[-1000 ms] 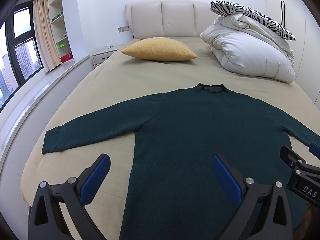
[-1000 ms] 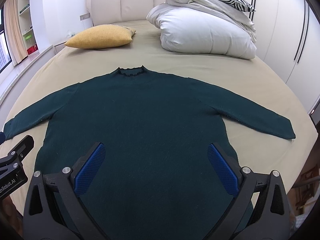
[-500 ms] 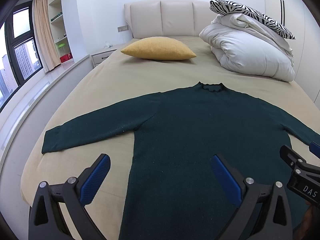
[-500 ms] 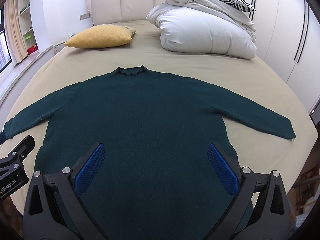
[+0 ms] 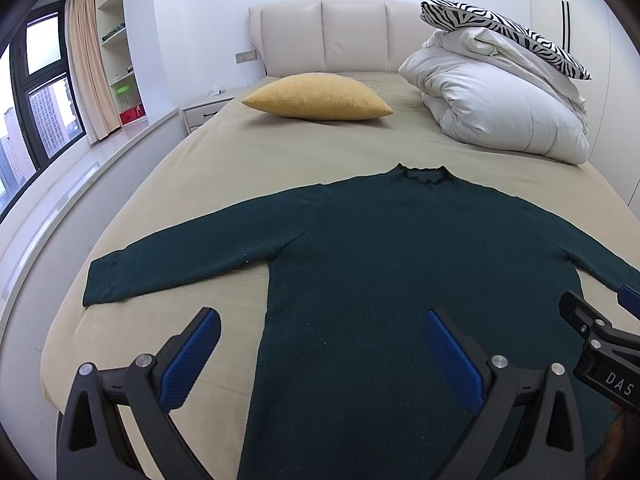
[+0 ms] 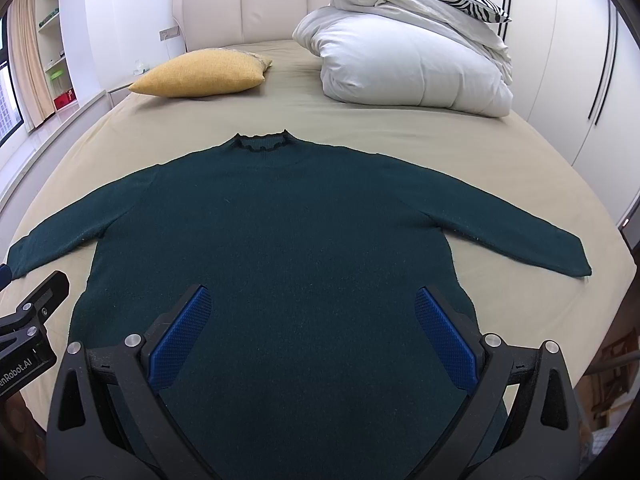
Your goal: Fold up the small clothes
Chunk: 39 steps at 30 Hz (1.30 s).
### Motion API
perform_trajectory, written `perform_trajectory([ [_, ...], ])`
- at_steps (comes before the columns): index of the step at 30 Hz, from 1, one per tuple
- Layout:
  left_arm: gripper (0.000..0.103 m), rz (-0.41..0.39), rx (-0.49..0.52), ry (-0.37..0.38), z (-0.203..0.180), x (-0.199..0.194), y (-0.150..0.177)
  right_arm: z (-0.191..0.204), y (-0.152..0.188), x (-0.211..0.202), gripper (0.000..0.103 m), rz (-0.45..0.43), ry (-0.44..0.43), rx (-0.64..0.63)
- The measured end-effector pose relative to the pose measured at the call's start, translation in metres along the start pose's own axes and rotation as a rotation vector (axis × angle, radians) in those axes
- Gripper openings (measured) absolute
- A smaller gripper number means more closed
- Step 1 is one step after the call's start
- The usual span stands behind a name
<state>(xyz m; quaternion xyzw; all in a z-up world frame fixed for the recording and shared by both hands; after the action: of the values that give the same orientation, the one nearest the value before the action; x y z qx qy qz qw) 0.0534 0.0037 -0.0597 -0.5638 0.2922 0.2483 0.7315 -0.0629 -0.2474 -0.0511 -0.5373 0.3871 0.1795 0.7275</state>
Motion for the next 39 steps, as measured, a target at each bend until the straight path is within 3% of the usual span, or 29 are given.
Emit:
perform_trajectory([
  [29,0.103,0.004,-0.001,0.006,0.001,0.001,0.001,0.002,0.003,0.004,0.103,0.01,0.0,-0.003],
  [35,0.103,0.021,-0.049,0.067,0.007,0.009,0.02,0.0,0.004,0.008,0.103,0.015,0.0,0.0],
  [39,0.103,0.046,-0.172,0.173,0.033,0.015,0.037,-0.002,0.003,0.011,0.103,0.013,-0.036,0.028],
])
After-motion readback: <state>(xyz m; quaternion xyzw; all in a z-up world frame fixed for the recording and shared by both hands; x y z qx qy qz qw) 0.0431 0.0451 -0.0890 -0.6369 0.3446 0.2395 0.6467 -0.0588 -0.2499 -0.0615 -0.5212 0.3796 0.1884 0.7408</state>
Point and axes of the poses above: each gripper's, at about its wrist camera, not at the fingertips, and x roughly the way its jaws point, z to its left, y to its underside, the point moved 9 cm from there along x, roughly the way its jaws point, and after that the axes turned 11 degrees about x, right-handed, at the moved point
